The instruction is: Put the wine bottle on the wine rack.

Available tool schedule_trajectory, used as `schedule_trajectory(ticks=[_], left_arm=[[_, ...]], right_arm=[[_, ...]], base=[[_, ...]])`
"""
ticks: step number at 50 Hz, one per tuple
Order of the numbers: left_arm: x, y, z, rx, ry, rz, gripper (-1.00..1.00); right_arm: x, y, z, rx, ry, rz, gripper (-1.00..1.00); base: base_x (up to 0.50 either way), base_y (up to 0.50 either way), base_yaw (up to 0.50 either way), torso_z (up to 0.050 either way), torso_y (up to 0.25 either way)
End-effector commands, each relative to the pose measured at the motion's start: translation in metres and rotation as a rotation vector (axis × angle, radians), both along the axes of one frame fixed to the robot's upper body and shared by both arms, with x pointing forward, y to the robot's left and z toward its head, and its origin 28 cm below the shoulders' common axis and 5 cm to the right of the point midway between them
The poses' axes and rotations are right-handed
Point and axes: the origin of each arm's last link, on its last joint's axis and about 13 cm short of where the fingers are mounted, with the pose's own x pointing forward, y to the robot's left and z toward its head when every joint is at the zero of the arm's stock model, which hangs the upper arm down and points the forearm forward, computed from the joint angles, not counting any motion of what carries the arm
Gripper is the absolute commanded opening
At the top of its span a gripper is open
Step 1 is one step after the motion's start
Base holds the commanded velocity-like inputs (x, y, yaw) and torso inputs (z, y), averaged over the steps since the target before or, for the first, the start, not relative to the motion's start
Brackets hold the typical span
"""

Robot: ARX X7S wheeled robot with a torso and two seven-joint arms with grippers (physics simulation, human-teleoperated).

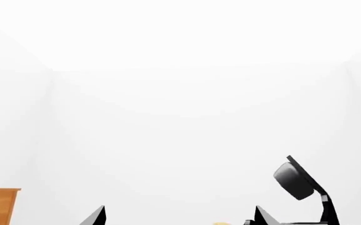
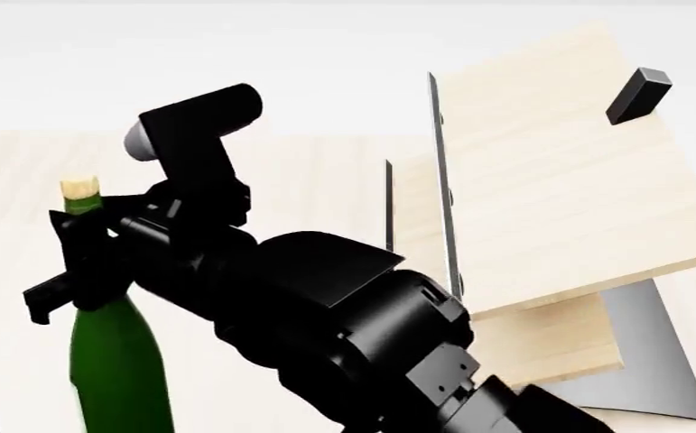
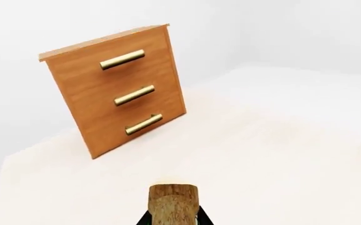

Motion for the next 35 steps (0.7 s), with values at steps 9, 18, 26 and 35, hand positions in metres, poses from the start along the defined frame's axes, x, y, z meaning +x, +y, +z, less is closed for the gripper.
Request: schedule_trajectory(ticks=[9,18,26,35], left_arm=[[-0.001,-0.001,0.000,0.002,-0.001,-0.005,1.00],[0.000,-0.001,0.001,0.003,-0.002,-0.004,1.00],[0.000,-0.002,0.001,0.006,-0.001,-0.008,1.00],[0.000,-0.002,0.001,0.006,0.000,-0.007,1.00]], right_arm=[[-0.020,-0.027,0.086,0.102,-0.146,-0.041,-1.00],[-0.024,-0.043,0.105,0.169,-0.160,-0.085,-1.00],[-0.016,-0.067,0.118,0.300,-0.080,-0.176,-1.00],[0.000,-0.094,0.134,0.514,0.044,-0.353,-1.00]], base=[[0.00,0.00,0.00,0.000,0.000],[0.00,0.00,0.00,0.000,0.000],[0.00,0.00,0.00,0.000,0.001],[0.00,0.00,0.00,0.000,0.000]])
